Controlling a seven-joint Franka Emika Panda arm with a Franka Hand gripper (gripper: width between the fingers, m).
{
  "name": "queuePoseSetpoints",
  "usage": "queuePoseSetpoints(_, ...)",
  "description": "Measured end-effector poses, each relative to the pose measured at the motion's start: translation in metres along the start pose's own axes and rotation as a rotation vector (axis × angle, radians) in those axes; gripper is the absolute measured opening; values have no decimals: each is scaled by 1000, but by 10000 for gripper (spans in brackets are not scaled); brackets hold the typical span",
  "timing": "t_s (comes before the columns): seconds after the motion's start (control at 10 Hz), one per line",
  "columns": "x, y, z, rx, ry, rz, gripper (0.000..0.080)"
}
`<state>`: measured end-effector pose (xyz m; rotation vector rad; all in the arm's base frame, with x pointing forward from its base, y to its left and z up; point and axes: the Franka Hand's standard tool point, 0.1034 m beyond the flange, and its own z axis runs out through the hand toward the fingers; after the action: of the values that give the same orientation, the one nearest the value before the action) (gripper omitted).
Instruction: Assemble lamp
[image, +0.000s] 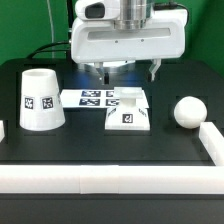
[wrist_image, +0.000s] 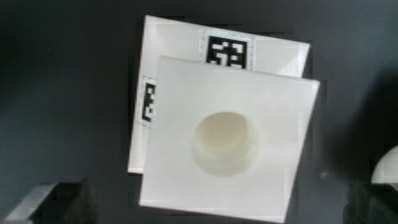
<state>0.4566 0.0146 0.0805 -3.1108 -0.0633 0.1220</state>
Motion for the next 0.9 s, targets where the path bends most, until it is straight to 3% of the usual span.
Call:
queuePoseSetpoints(0.2, -1, 2, 4, 7, -5, 111, 699)
queuePoseSetpoints(0.9, -3, 2, 34, 11, -9, 88, 699)
